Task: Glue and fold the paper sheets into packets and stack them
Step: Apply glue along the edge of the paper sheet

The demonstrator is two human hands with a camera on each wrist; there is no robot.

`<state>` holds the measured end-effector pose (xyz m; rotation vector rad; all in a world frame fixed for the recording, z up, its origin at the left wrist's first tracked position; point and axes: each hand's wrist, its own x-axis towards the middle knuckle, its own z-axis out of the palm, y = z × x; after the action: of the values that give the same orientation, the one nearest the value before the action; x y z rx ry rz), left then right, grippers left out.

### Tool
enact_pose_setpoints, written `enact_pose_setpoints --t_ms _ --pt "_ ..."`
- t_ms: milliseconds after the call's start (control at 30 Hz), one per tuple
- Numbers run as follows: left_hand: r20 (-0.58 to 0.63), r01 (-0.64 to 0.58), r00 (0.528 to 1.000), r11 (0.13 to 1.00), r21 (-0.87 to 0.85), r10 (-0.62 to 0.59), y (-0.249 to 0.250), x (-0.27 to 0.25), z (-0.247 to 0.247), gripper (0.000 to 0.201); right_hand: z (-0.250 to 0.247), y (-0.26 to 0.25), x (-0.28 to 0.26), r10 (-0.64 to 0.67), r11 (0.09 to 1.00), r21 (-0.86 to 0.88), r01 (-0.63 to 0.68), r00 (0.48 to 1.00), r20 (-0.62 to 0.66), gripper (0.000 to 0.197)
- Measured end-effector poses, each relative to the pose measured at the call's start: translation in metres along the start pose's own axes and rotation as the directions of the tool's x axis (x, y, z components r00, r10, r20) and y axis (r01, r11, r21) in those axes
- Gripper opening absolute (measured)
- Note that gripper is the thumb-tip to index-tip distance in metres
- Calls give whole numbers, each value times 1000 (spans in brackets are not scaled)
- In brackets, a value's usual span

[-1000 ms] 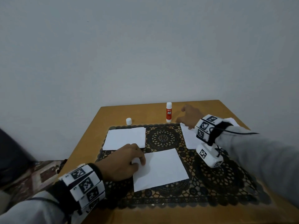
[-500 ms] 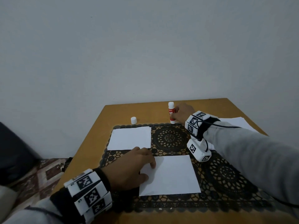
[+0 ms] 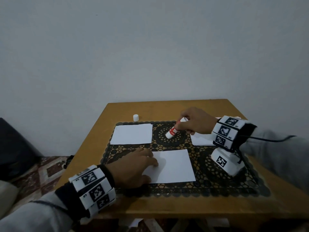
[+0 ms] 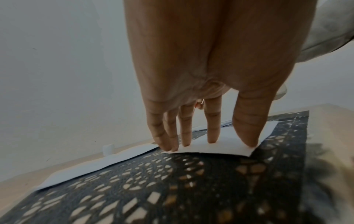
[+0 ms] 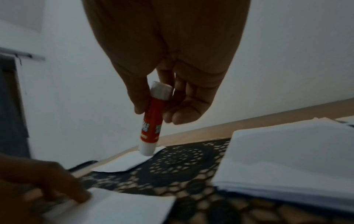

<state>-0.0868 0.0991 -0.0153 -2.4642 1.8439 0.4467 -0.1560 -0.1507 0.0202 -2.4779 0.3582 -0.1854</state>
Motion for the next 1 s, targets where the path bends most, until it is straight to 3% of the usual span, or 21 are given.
enact_pose_setpoints --t_ms 233,367,667,800,1000 --pt "26 48 998 999 10 -48 9 -13 6 57 15 -18 -18 22 904 427 -7 999 -31 15" --pt "16 78 997 997 -2 -78 12 -19 10 57 27 -25 -19 33 835 551 -9 999 -34 30" --pt "72 58 996 998 -10 -57 8 -27 8 60 49 -33 -9 76 848 528 -55 997 -18 36" --pt "82 39 996 999 33 -42 8 -29 10 64 53 -40 -7 35 826 564 -16 999 -23 32" --pt "107 30 994 998 54 -36 8 -30 11 67 66 -48 -1 -24 893 447 58 997 -80 28"
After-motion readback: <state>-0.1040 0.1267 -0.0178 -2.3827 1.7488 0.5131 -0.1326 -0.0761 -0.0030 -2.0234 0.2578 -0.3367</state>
